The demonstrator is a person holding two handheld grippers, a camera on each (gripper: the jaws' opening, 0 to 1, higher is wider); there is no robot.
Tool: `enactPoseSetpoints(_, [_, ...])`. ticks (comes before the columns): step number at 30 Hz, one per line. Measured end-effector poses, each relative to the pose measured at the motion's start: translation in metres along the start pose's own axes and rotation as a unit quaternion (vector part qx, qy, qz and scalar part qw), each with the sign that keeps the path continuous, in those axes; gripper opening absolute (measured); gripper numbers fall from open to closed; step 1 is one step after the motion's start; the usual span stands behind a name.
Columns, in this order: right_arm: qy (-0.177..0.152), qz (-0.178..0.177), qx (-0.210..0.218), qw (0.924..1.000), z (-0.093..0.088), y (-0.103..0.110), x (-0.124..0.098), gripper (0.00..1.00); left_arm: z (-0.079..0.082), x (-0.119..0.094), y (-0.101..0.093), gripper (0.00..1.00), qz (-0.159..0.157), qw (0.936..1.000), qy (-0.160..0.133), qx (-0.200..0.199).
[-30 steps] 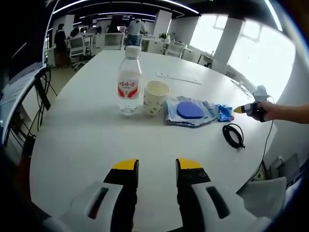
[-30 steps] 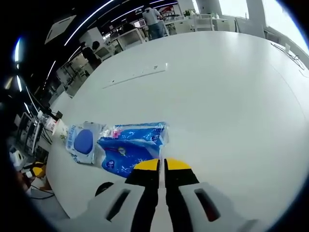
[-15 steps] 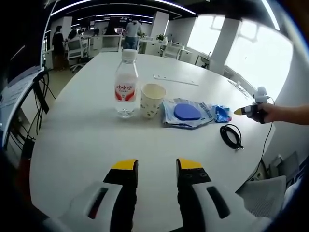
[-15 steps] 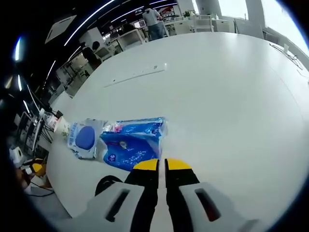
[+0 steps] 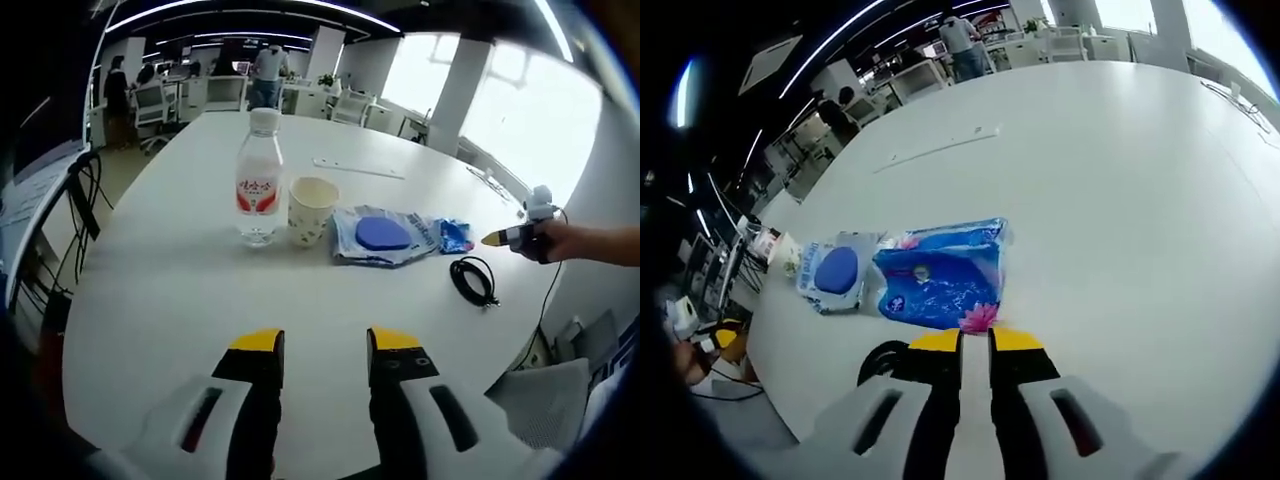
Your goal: Arrange the tabletop items into an orderly group along one side of the table until the central work area is clear of visible clutter.
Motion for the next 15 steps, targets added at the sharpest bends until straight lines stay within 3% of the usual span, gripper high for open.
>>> enactPoseSetpoints(15, [0.013,0.022,-0.009,0.9996,-0.019,0.015,0.000,0.11,-0.005,-0.006,0.000,0.32,-0.009,1.0000,0.001,0.004])
Point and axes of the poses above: the point that each gripper's makers call its tool centre point, and the gripper's own axes: x roughly forward along the fingers, y roughly to its left, z roughly out of its top, the point moved 10 cm from there along -x, roughly backward along the fingers, and after that the axes turned 2 degrees about y, right-handed, at the moved point
